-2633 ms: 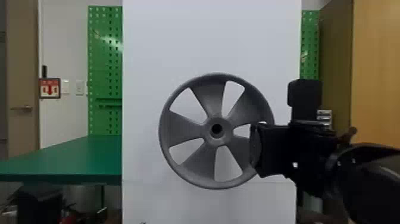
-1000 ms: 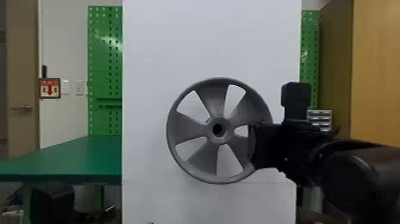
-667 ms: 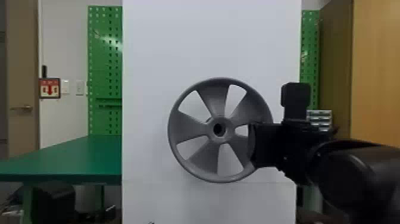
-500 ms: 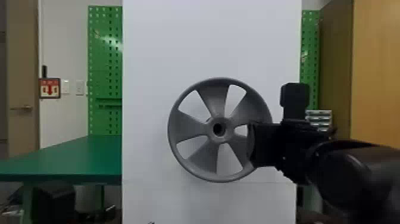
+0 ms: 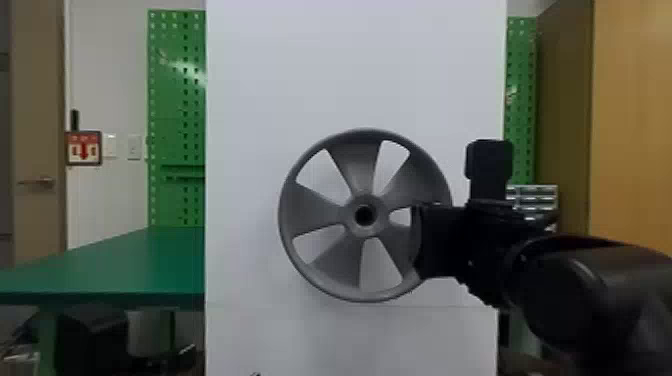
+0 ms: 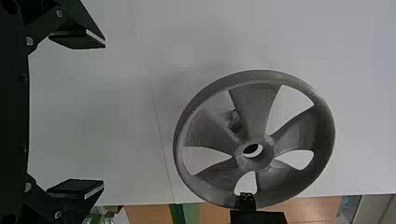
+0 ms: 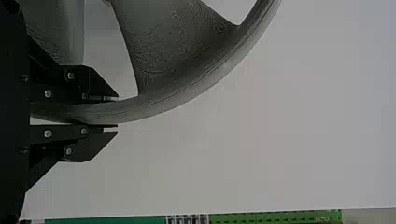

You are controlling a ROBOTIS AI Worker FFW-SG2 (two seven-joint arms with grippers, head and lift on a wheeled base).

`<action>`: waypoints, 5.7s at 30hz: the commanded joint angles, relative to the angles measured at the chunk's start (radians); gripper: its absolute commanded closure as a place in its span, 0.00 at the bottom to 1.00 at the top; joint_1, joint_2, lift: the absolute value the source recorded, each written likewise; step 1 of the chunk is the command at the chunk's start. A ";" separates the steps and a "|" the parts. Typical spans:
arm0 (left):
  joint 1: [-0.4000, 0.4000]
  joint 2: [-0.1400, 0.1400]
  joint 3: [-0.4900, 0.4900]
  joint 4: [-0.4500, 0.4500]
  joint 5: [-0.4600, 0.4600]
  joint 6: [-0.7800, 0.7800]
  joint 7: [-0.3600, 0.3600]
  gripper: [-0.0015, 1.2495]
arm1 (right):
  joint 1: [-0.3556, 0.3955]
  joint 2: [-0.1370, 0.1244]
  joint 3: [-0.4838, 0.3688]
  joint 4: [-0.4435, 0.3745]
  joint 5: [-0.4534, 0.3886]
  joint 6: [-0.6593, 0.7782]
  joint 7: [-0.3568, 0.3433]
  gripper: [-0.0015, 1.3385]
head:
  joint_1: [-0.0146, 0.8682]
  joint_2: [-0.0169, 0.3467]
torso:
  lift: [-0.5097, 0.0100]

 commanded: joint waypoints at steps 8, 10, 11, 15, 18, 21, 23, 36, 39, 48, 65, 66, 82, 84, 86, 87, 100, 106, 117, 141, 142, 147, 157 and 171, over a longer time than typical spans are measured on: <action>-0.002 0.002 -0.003 0.000 0.000 0.001 0.001 0.17 | -0.008 0.001 0.000 0.019 0.008 -0.011 0.002 0.94 | 0.05 0.13 | 0.03; -0.002 0.002 -0.003 0.000 0.000 0.001 0.001 0.17 | -0.008 -0.001 0.000 0.022 0.008 -0.011 0.002 0.94 | 0.05 0.13 | 0.03; -0.002 0.002 -0.003 0.000 0.000 0.003 0.001 0.17 | -0.008 -0.001 0.002 0.024 0.008 -0.014 0.002 0.94 | 0.05 0.13 | 0.03; -0.003 0.002 -0.003 0.000 0.000 0.001 0.001 0.17 | -0.008 -0.001 0.000 0.031 0.009 -0.024 0.011 0.94 | 0.05 0.13 | 0.03; -0.003 0.002 -0.004 0.000 0.000 0.001 0.001 0.17 | -0.008 -0.001 -0.001 0.047 0.024 -0.037 0.048 0.94 | 0.05 0.13 | 0.03; -0.003 0.002 -0.004 0.000 0.000 0.003 0.001 0.17 | -0.008 -0.001 -0.001 0.056 0.037 -0.048 0.063 0.94 | 0.05 0.13 | 0.03; -0.003 0.002 -0.004 0.000 0.000 0.003 0.001 0.17 | -0.010 -0.001 -0.001 0.059 0.043 -0.053 0.069 0.94 | 0.05 0.13 | 0.03; -0.005 0.003 -0.004 0.000 0.002 0.003 0.003 0.17 | -0.008 -0.001 0.006 0.090 0.069 -0.096 0.086 0.94 | 0.05 0.13 | 0.03; -0.005 0.003 -0.006 0.000 0.002 0.003 0.003 0.17 | -0.008 0.001 0.011 0.102 0.075 -0.105 0.089 0.94 | 0.05 0.13 | 0.03; -0.005 0.005 -0.006 0.000 0.002 0.003 0.003 0.17 | -0.014 0.010 0.011 0.137 0.092 -0.131 0.089 0.94 | 0.05 0.13 | 0.03; -0.006 0.008 -0.007 0.000 0.003 0.006 0.004 0.17 | -0.023 0.018 0.006 0.180 0.107 -0.169 0.086 0.94 | 0.05 0.13 | 0.03; -0.006 0.009 -0.007 0.000 0.005 0.006 0.004 0.17 | -0.023 0.019 0.005 0.182 0.107 -0.169 0.085 0.94 | 0.05 0.13 | 0.03; -0.005 0.009 -0.006 0.000 0.005 0.006 0.006 0.17 | -0.014 0.021 0.006 0.182 0.081 -0.195 0.026 0.94 | 0.05 0.13 | 0.03; -0.005 0.009 -0.007 0.000 0.005 0.006 0.006 0.17 | -0.013 0.019 0.006 0.182 0.081 -0.197 0.026 0.94 | 0.05 0.13 | 0.03; -0.005 0.009 -0.006 0.000 0.005 0.006 0.006 0.17 | -0.013 0.019 0.008 0.182 0.081 -0.198 0.026 0.94 | 0.05 0.13 | 0.03; -0.005 0.009 -0.006 0.000 0.005 0.006 0.007 0.17 | -0.013 0.019 0.008 0.182 0.081 -0.198 0.026 0.94 | 0.05 0.13 | 0.03; -0.003 0.009 -0.006 0.000 0.003 0.007 0.007 0.17 | -0.003 0.019 0.028 0.182 0.110 -0.231 0.026 0.36 | 0.05 0.13 | 0.03; -0.003 0.009 -0.006 0.000 0.003 0.007 0.007 0.17 | 0.001 0.018 0.032 0.185 0.115 -0.249 0.028 0.00 | 0.05 0.13 | 0.03; -0.002 0.009 -0.006 0.000 0.003 0.009 0.007 0.17 | 0.006 0.018 0.031 0.186 0.109 -0.263 0.028 0.00 | 0.05 0.13 | 0.03; 0.011 0.008 0.013 0.000 0.014 0.007 0.007 0.17 | 0.222 0.019 0.039 -0.004 0.155 -0.344 0.068 0.00 | 0.05 0.13 | 0.03; 0.012 0.008 0.013 0.000 0.016 0.007 0.007 0.17 | 0.240 0.019 0.040 -0.013 0.163 -0.355 0.077 0.00 | 0.05 0.13 | 0.03; 0.017 0.008 0.022 0.000 0.022 0.006 0.007 0.17 | 0.340 0.024 0.045 -0.050 0.213 -0.393 0.126 0.00 | 0.05 0.13 | 0.03; 0.018 0.006 0.025 0.000 0.023 0.001 0.007 0.17 | 0.523 0.021 0.046 -0.082 0.268 -0.488 0.246 0.00 | 0.05 0.13 | 0.03; 0.018 -0.012 0.031 0.000 0.016 -0.013 0.007 0.17 | 0.737 -0.001 0.039 -0.082 0.302 -0.629 0.338 0.00 | 0.05 0.13 | 0.03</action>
